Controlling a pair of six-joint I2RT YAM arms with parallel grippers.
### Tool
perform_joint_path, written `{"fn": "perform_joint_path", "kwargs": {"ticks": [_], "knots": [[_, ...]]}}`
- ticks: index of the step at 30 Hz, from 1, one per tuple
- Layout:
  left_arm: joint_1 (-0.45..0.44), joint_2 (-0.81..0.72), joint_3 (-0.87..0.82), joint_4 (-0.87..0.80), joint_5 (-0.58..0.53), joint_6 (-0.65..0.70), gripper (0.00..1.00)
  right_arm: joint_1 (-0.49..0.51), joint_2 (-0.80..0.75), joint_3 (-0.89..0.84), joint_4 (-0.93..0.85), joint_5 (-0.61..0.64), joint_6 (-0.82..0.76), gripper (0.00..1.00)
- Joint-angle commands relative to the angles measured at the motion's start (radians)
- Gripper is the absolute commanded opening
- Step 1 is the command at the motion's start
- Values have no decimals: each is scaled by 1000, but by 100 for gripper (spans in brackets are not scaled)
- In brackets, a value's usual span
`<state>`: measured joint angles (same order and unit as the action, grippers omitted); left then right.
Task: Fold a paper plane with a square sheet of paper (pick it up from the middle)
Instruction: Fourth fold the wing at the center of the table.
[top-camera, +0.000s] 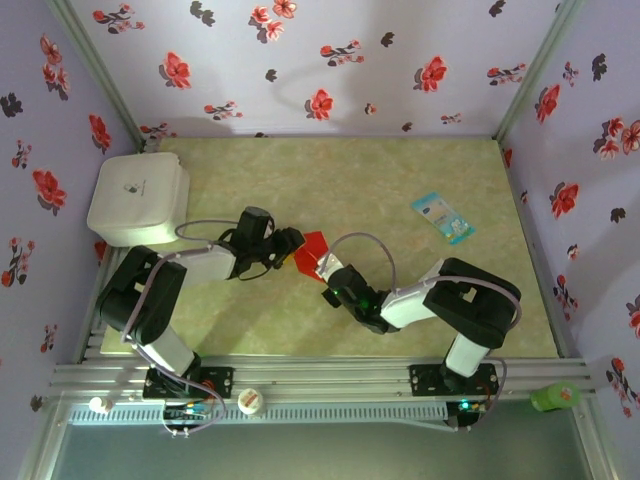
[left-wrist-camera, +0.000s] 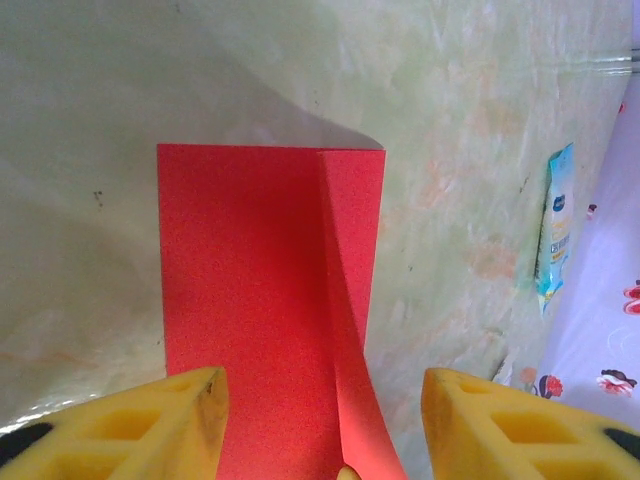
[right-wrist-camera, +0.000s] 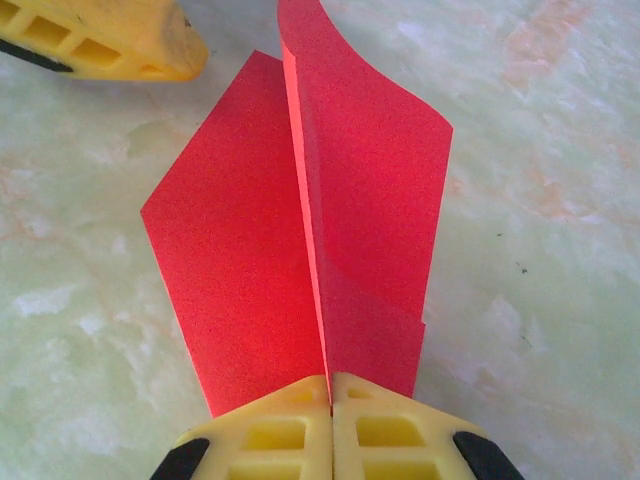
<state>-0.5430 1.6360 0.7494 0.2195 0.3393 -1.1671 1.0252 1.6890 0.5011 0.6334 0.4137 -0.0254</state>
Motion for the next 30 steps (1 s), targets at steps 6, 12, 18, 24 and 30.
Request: {"fn": "perform_joint_path", "kwargs": {"ticks": [6,12,18,24,30], "knots": [[28,64,121,-83,19,68,55,-11,-20,-28,50,-26,-12,7],[28,77,126,-113,28,67,53,-12,-22,-35,62,-27,-7,7],[28,96,145,-128,35,61,43,-13,-29,-45,82,-44,-13,8],[28,97,146,-119,33,38,14,-16,-50,-14,-16,-65,24,11],[26,80,130,-86,29,8,5,-17,-51,10,-79,-50,67,17]]}}
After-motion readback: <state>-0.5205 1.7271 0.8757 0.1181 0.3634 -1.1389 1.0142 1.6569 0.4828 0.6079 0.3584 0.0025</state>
